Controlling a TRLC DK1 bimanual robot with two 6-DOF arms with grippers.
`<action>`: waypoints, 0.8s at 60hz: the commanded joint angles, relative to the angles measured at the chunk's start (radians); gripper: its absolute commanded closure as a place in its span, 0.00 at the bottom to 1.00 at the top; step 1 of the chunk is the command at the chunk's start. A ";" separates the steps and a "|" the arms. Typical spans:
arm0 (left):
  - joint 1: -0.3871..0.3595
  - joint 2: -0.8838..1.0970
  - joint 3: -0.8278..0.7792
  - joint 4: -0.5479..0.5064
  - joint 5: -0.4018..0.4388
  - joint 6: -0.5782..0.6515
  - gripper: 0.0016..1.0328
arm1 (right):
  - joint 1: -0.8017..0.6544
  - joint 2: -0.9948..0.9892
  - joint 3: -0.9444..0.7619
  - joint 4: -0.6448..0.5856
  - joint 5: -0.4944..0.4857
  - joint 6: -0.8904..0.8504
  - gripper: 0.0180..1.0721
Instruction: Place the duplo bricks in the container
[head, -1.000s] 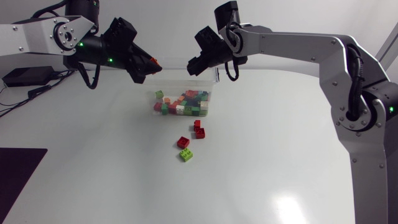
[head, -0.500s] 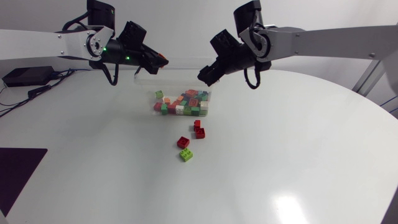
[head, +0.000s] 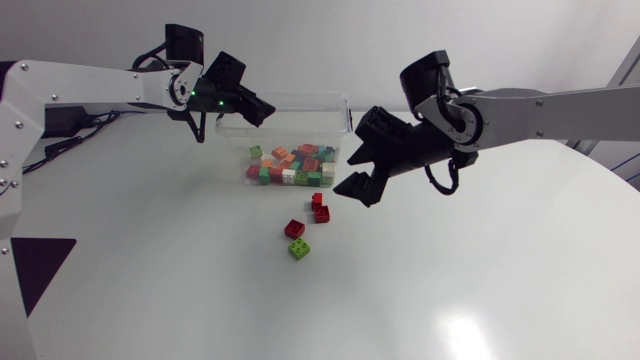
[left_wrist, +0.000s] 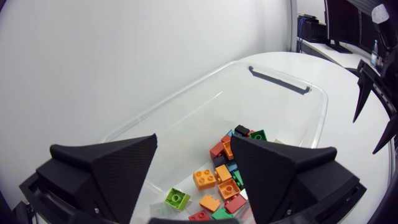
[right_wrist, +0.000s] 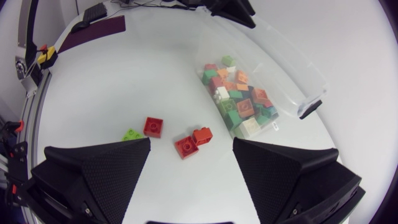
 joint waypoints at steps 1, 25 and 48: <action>-0.001 -0.055 -0.055 0.012 0.006 0.008 0.05 | 0.016 0.025 -0.034 -0.014 -0.011 -0.081 0.09; 0.028 -0.413 -0.451 -0.191 0.276 0.414 0.05 | 0.038 0.232 0.046 -0.086 -0.017 -0.233 0.09; -0.052 -0.272 -0.506 -0.427 0.294 0.810 0.07 | 0.010 0.391 0.148 -0.094 -0.046 -0.272 0.09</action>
